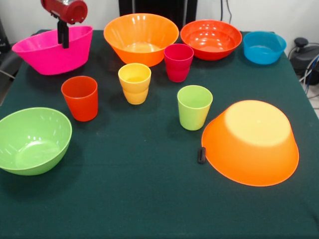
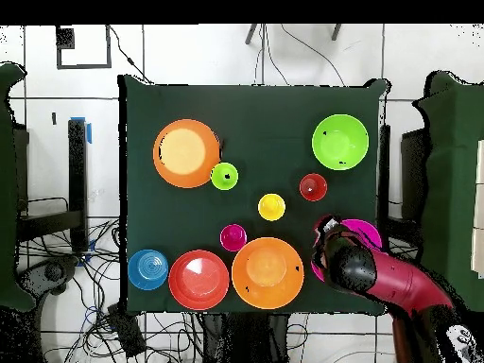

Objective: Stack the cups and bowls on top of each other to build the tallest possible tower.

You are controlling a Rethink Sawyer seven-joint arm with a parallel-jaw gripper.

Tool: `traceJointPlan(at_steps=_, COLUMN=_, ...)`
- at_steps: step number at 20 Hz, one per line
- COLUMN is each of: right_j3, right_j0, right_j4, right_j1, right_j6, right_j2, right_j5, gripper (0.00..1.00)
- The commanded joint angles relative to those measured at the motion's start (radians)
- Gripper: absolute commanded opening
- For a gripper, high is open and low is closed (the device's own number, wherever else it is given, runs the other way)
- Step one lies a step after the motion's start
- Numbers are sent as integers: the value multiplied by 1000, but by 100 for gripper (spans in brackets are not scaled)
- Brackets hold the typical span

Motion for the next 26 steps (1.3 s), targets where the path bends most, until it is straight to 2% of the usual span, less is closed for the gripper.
traceJointPlan(at_steps=1, right_j3=62, right_j0=8, right_j4=-33, right_j1=-48, right_j6=-95, right_j2=111, right_j5=177, gripper=0)
traceJointPlan(at_steps=16, right_j3=144, right_j0=-36, right_j4=-23, right_j1=-198, right_j6=-139, right_j2=175, right_j5=279, gripper=0)
traceJointPlan(at_steps=26, right_j3=145, right_j0=-27, right_j4=-38, right_j1=-196, right_j6=-108, right_j2=173, right_j5=285, gripper=0)
